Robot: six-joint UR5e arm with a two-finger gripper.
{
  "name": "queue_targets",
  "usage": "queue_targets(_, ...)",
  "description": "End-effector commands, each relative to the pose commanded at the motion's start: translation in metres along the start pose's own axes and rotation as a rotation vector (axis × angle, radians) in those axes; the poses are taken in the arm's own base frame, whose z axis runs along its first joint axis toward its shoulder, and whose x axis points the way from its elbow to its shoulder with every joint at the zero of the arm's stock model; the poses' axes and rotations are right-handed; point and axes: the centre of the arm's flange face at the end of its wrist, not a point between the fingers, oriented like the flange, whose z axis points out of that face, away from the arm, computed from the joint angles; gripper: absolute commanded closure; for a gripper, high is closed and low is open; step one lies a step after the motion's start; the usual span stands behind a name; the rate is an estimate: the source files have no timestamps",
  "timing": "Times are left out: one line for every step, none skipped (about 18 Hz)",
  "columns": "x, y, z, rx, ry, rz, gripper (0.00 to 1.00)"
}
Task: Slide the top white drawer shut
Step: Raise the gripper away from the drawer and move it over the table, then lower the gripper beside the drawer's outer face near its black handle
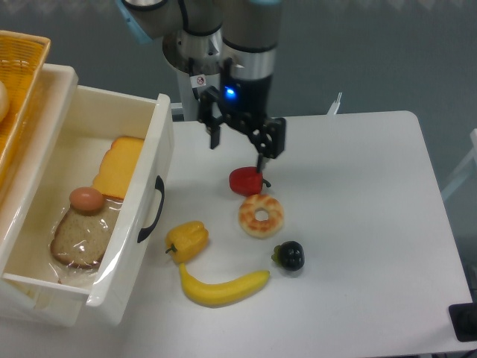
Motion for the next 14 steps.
queue_targets(-0.007, 0.003, 0.011, -0.011, 0.015, -0.017, 0.0)
queue_targets(-0.014, 0.008, 0.02, -0.022, 0.028, -0.044, 0.0)
queue_targets(-0.021, 0.015, 0.026, -0.03, 0.036, -0.1, 0.0)
queue_targets(-0.031, 0.019, 0.029, -0.031, 0.035, -0.169, 0.0)
queue_targets(-0.041, 0.024, 0.038, -0.036, 0.039, -0.226, 0.0)
queue_targets(-0.05, 0.027, 0.042, -0.031, 0.031, -0.25, 0.0)
queue_targets(-0.053, 0.026, 0.04, -0.028, 0.02, -0.255, 0.0)
queue_targets(-0.057, 0.025, 0.043, -0.028, 0.021, -0.268, 0.0)
queue_targets(-0.061, 0.024, 0.053, -0.039, 0.033, -0.302, 0.0)
queue_targets(-0.064, 0.024, 0.056, -0.04, 0.034, -0.365, 0.0)
queue_targets(-0.07, 0.022, 0.059, -0.041, 0.029, -0.431, 0.0)
queue_targets(-0.076, 0.018, 0.057, -0.033, 0.018, -0.49, 0.0)
queue_targets(-0.081, 0.014, 0.056, -0.027, 0.009, -0.535, 0.0)
queue_targets(-0.083, 0.012, 0.059, -0.029, 0.012, -0.567, 0.0)
